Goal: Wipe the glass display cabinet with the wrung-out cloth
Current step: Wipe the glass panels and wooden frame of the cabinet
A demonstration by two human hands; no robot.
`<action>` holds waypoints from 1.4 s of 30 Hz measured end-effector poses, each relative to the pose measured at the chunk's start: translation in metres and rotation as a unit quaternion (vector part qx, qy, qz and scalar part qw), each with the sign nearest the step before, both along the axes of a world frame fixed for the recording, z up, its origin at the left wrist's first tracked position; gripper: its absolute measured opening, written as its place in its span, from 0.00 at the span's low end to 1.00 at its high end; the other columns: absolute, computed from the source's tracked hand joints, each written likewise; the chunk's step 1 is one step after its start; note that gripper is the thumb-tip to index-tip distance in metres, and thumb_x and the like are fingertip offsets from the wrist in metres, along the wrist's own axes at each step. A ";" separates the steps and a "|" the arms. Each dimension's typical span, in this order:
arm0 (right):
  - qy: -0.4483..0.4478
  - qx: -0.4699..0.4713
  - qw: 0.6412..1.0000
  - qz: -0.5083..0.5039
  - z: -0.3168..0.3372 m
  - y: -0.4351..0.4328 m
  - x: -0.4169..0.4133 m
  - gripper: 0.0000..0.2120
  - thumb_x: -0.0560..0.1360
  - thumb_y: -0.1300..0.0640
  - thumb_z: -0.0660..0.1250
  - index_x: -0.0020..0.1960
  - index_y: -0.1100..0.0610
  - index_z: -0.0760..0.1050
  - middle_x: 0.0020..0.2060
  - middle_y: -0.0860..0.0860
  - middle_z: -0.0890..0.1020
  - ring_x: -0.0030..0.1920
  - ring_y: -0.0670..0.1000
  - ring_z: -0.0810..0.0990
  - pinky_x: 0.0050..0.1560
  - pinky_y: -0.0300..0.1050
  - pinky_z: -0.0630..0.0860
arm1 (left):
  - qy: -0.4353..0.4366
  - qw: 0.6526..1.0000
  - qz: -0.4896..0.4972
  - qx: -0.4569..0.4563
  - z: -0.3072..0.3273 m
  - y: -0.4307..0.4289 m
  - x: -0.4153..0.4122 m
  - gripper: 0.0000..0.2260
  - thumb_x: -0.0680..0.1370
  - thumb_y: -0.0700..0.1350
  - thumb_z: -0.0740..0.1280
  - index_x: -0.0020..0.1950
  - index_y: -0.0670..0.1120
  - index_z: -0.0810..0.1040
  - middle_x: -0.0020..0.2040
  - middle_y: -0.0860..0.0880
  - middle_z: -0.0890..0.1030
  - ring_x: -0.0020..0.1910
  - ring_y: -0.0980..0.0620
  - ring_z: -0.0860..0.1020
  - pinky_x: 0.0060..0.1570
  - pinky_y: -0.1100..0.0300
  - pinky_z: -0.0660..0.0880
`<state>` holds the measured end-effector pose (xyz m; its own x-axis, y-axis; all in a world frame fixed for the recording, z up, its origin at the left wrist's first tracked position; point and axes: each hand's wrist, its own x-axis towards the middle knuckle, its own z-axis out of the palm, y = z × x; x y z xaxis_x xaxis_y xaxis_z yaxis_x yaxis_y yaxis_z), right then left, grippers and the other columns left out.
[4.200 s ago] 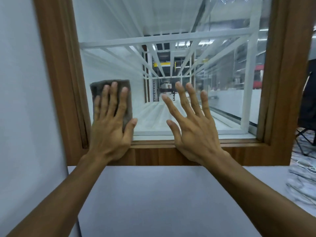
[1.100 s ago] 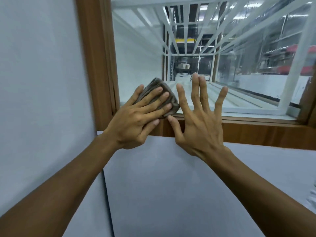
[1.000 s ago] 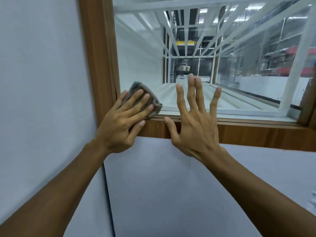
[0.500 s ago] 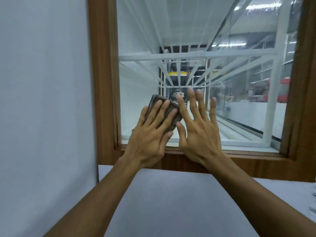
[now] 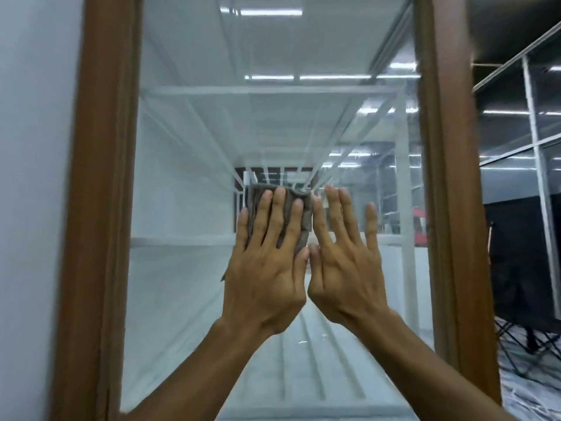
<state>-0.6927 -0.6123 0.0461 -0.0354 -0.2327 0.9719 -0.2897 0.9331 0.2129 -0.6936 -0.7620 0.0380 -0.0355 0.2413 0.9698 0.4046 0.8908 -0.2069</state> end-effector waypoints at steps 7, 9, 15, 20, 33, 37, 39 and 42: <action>-0.020 0.004 1.000 0.004 0.128 0.049 0.011 0.32 0.82 0.51 0.49 0.83 0.61 0.49 0.83 0.60 0.50 0.83 0.58 0.46 0.82 0.62 0.45 | 0.016 0.999 -0.021 -0.027 0.133 0.043 0.002 0.27 0.87 0.54 0.48 0.85 0.45 0.55 0.85 0.44 0.52 0.85 0.46 0.48 0.81 0.38 0.54; -0.023 0.005 0.999 -0.026 0.169 0.069 0.018 0.32 0.82 0.50 0.49 0.83 0.61 0.50 0.83 0.60 0.50 0.83 0.58 0.45 0.82 0.62 0.44 | 0.013 0.999 -0.018 -0.032 0.171 0.059 0.005 0.28 0.86 0.54 0.49 0.85 0.45 0.54 0.85 0.44 0.51 0.85 0.46 0.47 0.81 0.40 0.50; -0.004 -0.008 0.996 -0.084 0.270 0.126 0.042 0.31 0.81 0.55 0.53 0.82 0.62 0.54 0.82 0.63 0.50 0.83 0.62 0.47 0.82 0.64 0.44 | -0.004 0.998 -0.026 -0.063 0.270 0.117 0.012 0.29 0.86 0.53 0.53 0.85 0.44 0.51 0.85 0.42 0.48 0.85 0.44 0.45 0.82 0.40 0.46; -0.039 0.013 0.999 -0.005 0.324 0.163 0.049 0.30 0.82 0.59 0.55 0.82 0.65 0.54 0.82 0.59 0.51 0.83 0.60 0.49 0.82 0.63 0.50 | 0.010 0.995 -0.096 -0.037 0.314 0.160 0.016 0.25 0.86 0.46 0.55 0.83 0.40 0.59 0.83 0.40 0.57 0.84 0.42 0.53 0.83 0.43 0.49; -0.093 -0.038 0.977 0.186 0.360 0.221 0.038 0.26 0.84 0.60 0.52 0.77 0.73 0.58 0.79 0.68 0.59 0.82 0.65 0.55 0.80 0.65 0.56 | -0.050 0.972 -0.217 0.076 0.343 0.231 0.037 0.26 0.86 0.46 0.57 0.82 0.44 0.55 0.83 0.39 0.55 0.84 0.44 0.49 0.81 0.39 0.52; -0.129 -0.043 0.949 0.286 0.357 0.221 0.029 0.26 0.86 0.54 0.47 0.79 0.68 0.53 0.80 0.63 0.58 0.82 0.60 0.56 0.80 0.64 0.58 | -0.063 0.974 -0.196 0.096 0.348 0.241 0.040 0.27 0.85 0.46 0.58 0.83 0.44 0.55 0.84 0.39 0.53 0.84 0.42 0.49 0.81 0.39 0.51; -0.148 -0.070 0.915 0.368 0.355 0.216 0.022 0.26 0.85 0.58 0.49 0.80 0.66 0.50 0.81 0.63 0.57 0.82 0.61 0.56 0.79 0.66 0.59 | -0.062 0.972 -0.197 0.109 0.349 0.245 0.039 0.26 0.84 0.46 0.59 0.82 0.43 0.57 0.83 0.38 0.55 0.84 0.42 0.50 0.81 0.40 0.51; -0.156 -0.096 0.867 0.464 0.353 0.210 0.010 0.27 0.81 0.61 0.49 0.79 0.67 0.50 0.80 0.64 0.57 0.81 0.64 0.57 0.78 0.70 0.58 | -0.044 0.974 -0.188 0.121 0.348 0.247 0.038 0.26 0.84 0.45 0.60 0.81 0.41 0.60 0.83 0.37 0.57 0.84 0.41 0.51 0.81 0.38 0.53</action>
<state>-0.6828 -0.4023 0.3987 -0.1881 -0.1366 0.9726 -0.9498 0.2772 -0.1447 -0.6554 -0.5148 0.3864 -0.0738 0.0185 0.9971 0.7188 0.6940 0.0403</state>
